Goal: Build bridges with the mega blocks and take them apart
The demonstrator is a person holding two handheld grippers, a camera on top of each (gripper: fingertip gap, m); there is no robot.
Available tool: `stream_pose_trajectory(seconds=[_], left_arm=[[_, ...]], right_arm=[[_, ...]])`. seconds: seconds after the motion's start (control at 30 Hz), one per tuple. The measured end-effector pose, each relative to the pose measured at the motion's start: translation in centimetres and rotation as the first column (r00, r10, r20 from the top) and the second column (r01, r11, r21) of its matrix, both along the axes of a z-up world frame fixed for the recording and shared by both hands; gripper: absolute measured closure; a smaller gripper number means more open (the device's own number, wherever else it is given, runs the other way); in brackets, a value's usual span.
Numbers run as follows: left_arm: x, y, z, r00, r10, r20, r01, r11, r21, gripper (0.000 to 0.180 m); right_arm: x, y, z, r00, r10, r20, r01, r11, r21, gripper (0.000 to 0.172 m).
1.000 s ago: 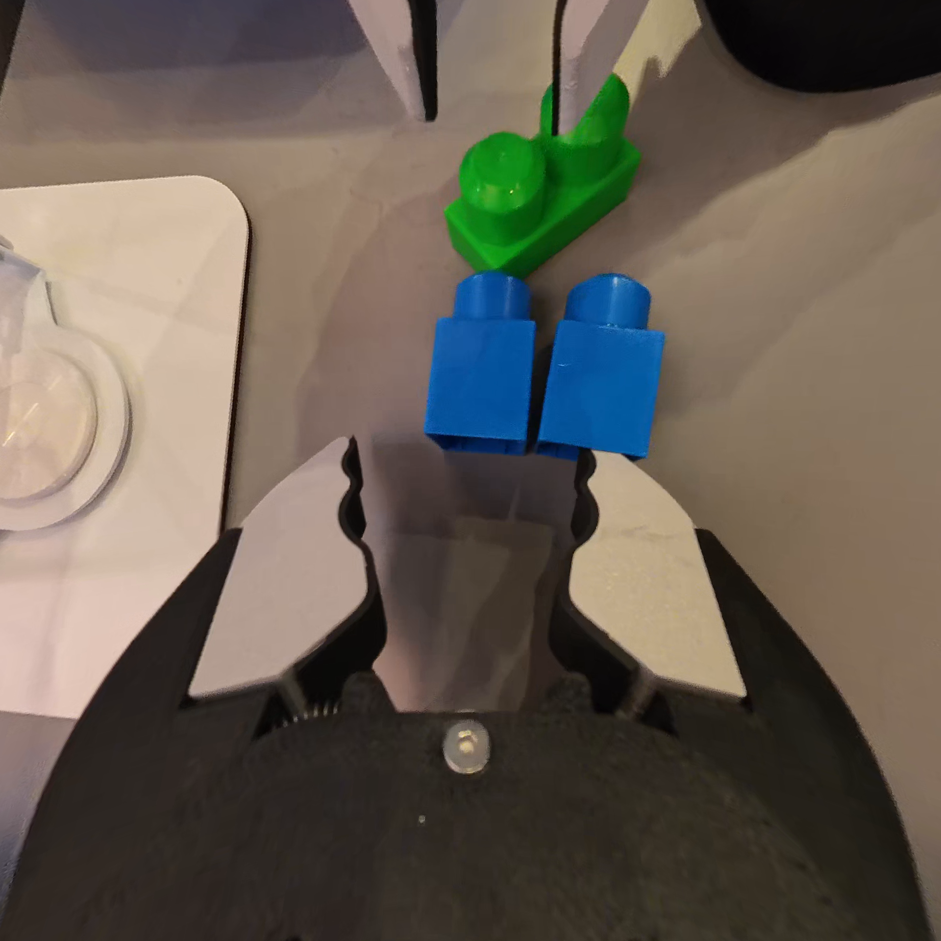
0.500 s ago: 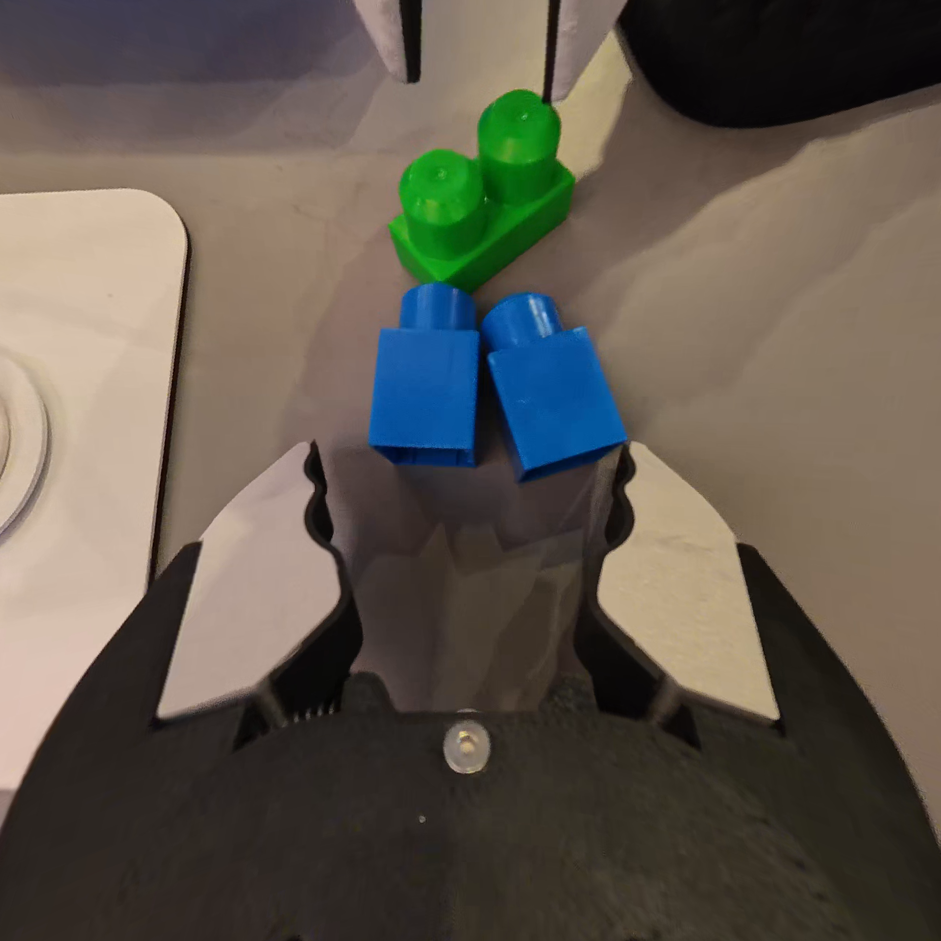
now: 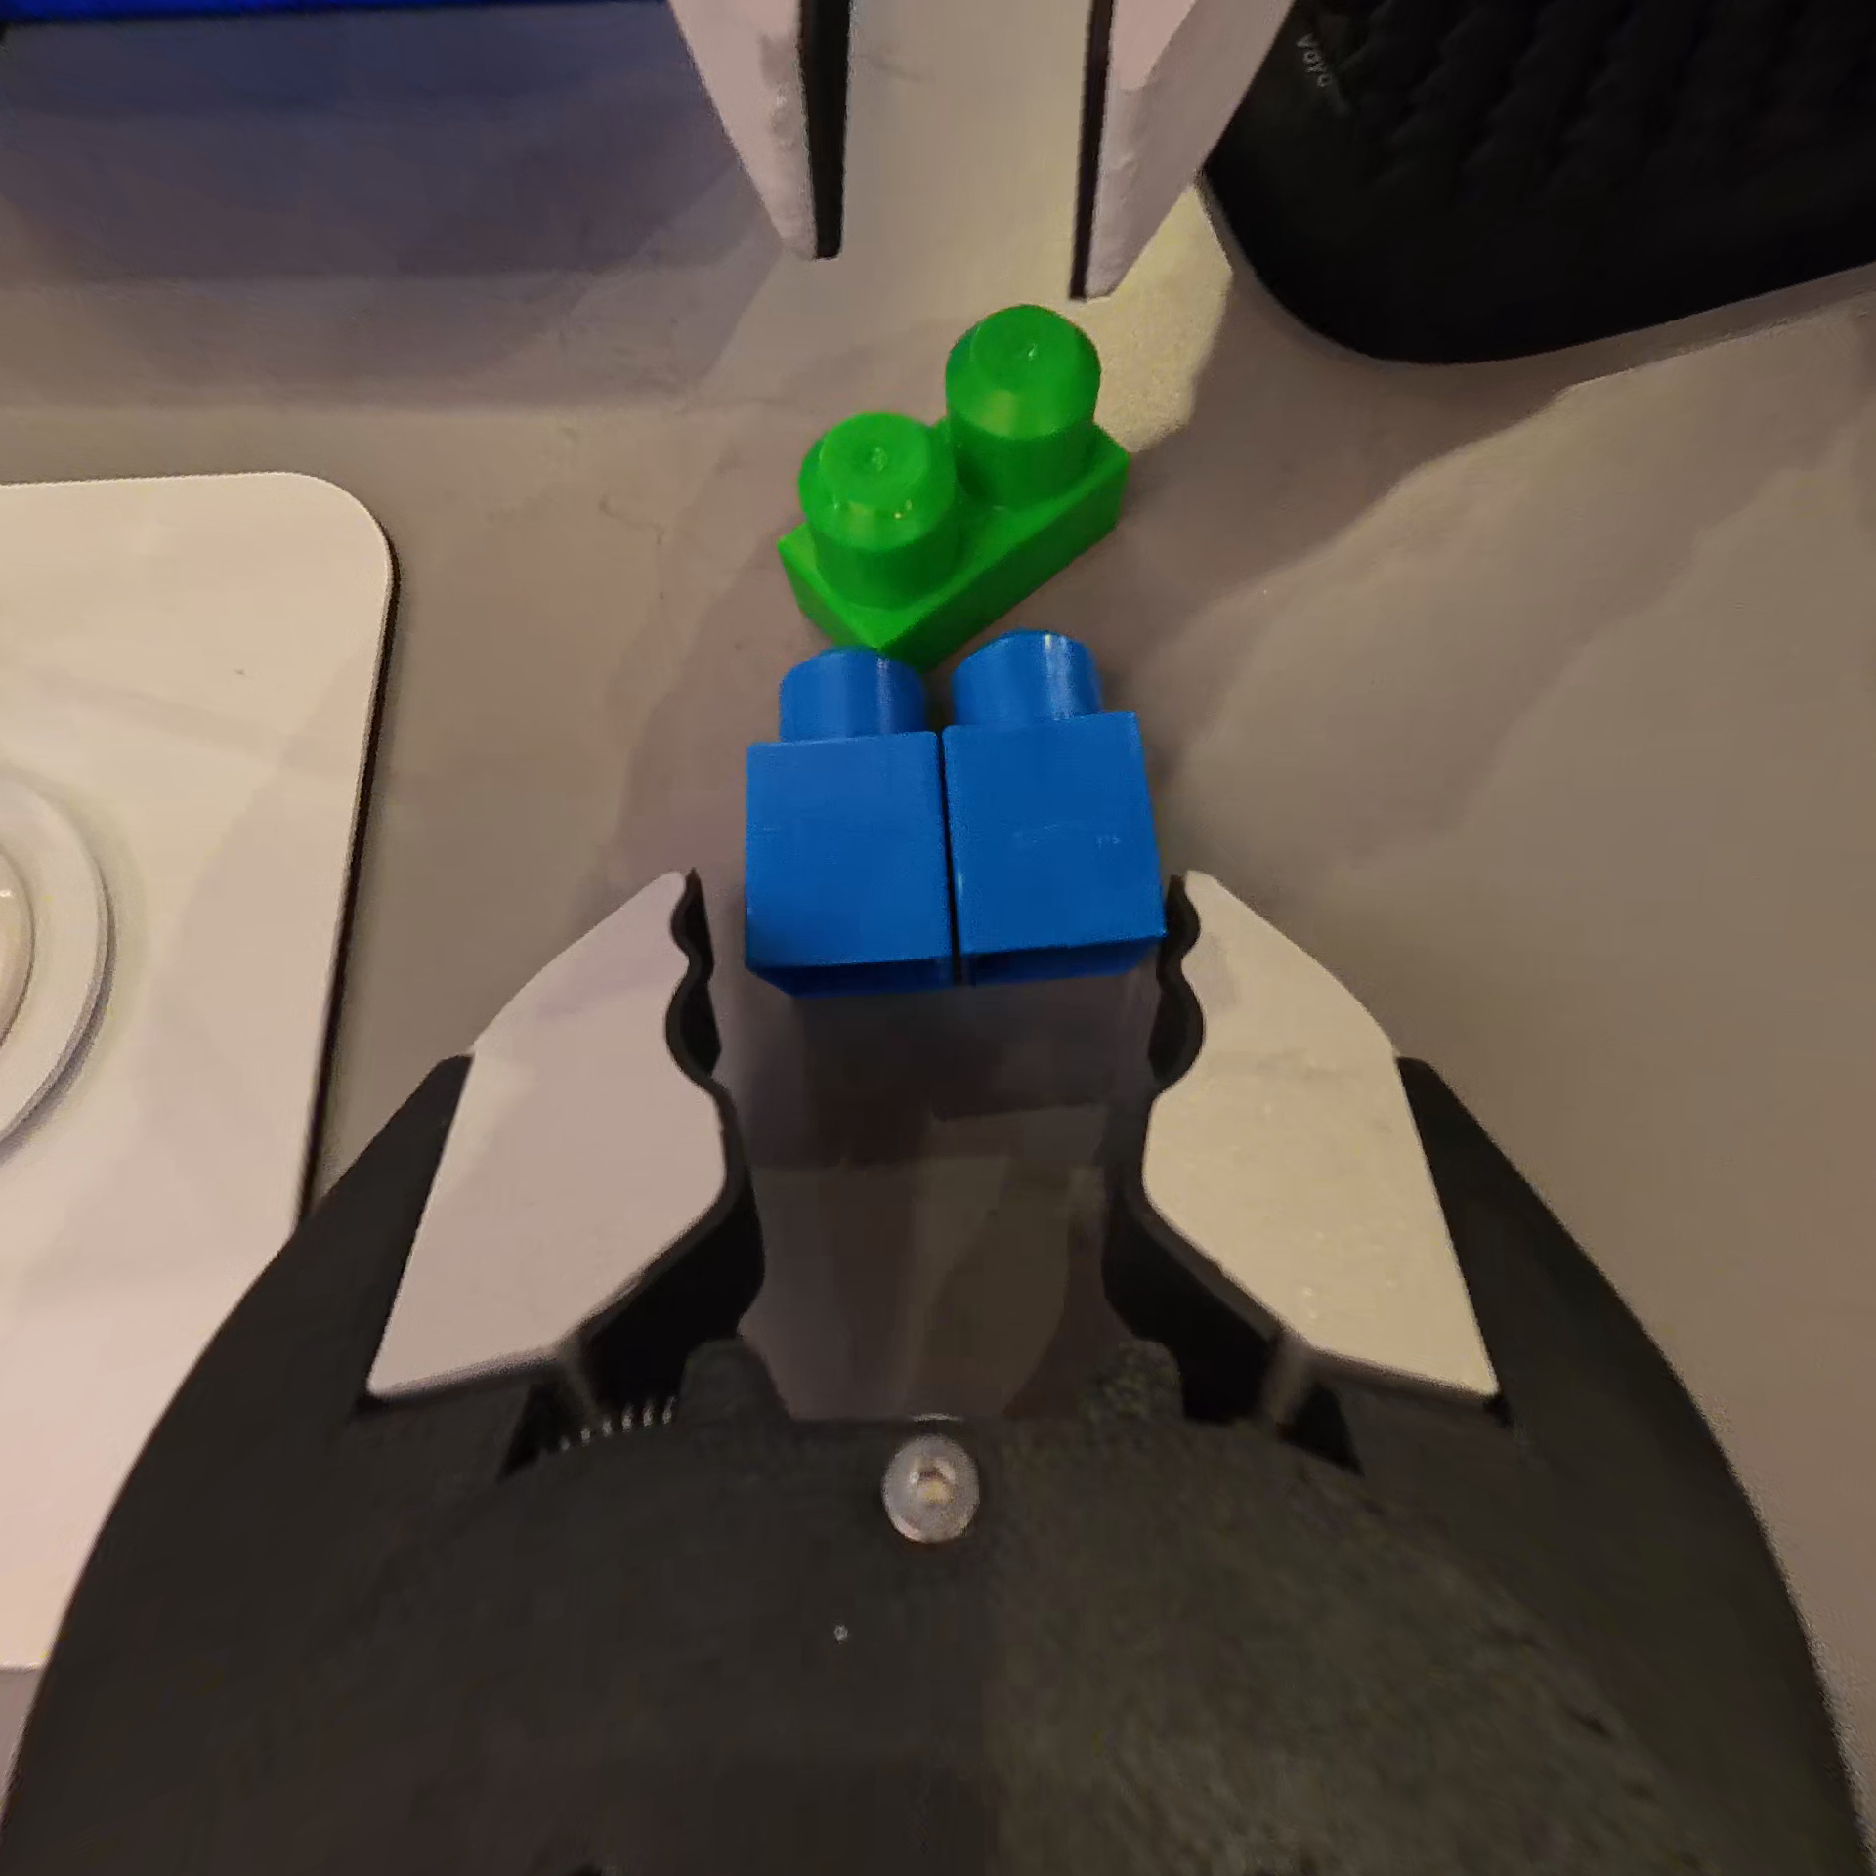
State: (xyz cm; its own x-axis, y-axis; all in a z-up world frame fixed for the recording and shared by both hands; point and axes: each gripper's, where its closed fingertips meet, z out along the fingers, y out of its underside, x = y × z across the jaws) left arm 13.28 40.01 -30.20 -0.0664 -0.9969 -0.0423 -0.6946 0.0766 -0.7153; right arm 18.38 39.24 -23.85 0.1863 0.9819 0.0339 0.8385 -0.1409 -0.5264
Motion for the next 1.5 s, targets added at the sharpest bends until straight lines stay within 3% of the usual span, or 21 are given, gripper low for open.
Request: stream_pose_trajectory(seconds=[0.4, 0.53, 0.73, 0.83, 1.1, 1.5], left_arm=[[0.9, -0.1, -0.5, 0.999, -0.009, -0.032, 0.009, 1.0, 0.005, 0.08], [1.3, -0.3, -0.8, 0.998, -0.022, -0.053, 0.022, 1.0, 0.0, 0.095], [1.5, -0.2, -0.7, 0.999, -0.001, -0.049, 0.001, 1.0, 0.009, 0.098], [1.7, 0.2, 0.6, 0.999, 0.031, 0.016, -0.032, 0.999, 0.021, 0.102], [0.8, 0.1, -0.1, 0.999, 0.022, -0.05, -0.02, 0.999, 0.042, 0.102], [1.2, -0.3, -1.1, 0.997, 0.031, -0.076, -0.032, 0.999, -0.021, 0.081]], right_arm=[[0.1, -0.1, 0.4, 1.0, 0.003, 0.002, -0.003, 1.0, 0.016, 0.144], [0.1, 0.0, 0.4, 1.0, 0.001, 0.002, -0.001, 1.0, 0.024, 0.144], [0.5, 0.3, 0.7, 1.0, -0.017, -0.006, 0.017, 0.999, 0.029, 0.144], [1.0, 0.6, 0.9, 0.999, -0.047, -0.022, 0.047, 0.999, 0.019, 0.144], [0.8, 0.7, 0.9, 0.998, -0.06, -0.035, 0.06, 0.998, 0.01, 0.144], [0.8, 0.6, 1.1, 0.998, -0.055, -0.037, 0.056, 0.998, 0.014, 0.145]])
